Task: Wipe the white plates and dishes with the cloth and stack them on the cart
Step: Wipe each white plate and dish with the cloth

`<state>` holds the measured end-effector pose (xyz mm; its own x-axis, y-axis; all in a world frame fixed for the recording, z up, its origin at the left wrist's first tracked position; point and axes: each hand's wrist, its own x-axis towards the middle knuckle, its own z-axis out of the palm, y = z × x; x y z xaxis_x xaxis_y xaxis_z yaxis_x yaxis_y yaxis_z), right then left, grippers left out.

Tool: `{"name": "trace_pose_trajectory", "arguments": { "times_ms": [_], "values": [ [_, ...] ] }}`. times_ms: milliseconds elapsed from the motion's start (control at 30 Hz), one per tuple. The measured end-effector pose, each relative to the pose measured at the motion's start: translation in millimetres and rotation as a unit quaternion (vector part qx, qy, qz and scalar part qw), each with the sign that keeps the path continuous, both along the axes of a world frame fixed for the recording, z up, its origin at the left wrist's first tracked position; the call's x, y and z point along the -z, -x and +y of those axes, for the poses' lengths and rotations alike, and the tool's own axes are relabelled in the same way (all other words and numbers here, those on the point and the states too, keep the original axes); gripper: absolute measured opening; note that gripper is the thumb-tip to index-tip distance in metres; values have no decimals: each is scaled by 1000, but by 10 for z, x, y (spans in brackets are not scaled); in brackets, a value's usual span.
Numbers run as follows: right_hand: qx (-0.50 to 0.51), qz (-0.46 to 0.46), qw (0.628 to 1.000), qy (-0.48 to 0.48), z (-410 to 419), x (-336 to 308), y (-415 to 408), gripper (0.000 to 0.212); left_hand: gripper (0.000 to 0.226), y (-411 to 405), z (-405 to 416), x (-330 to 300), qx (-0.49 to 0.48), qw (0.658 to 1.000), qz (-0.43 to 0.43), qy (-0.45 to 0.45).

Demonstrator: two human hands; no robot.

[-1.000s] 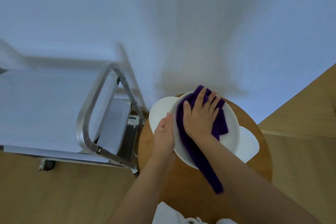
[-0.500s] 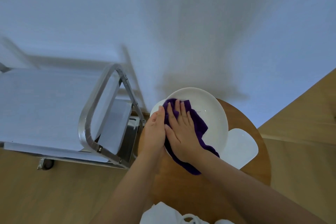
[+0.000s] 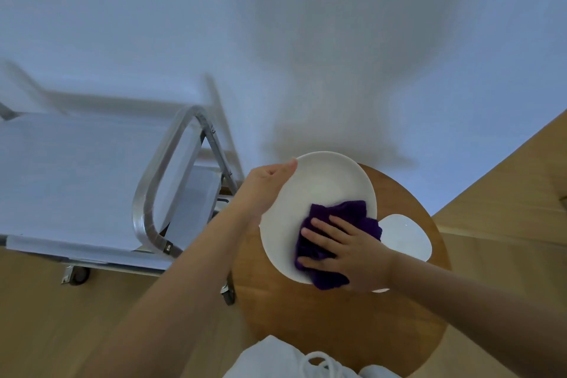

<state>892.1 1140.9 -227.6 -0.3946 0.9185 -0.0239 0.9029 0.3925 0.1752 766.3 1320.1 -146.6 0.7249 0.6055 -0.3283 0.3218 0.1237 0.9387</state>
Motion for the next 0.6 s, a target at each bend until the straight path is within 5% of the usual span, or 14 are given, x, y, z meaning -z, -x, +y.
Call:
{"name": "trace_pose_trajectory", "arguments": {
  "times_ms": [100,300,467,600],
  "values": [
    [-1,-1,999,-32,-53,-37,-43,81,34,-51,149,-115,21,998,45,41],
    [68,77,991,-86,-77,-149,91,67,13,-2,264,-127,-7,994,-5,112],
    [178,178,957,-142,89,-281,299,67,18,26,-61,32,-247,953,-114,137],
    [280,244,915,-159,334,-366,488,76,42,-25,-633,248,-297,949,-28,99]
  ]
}}
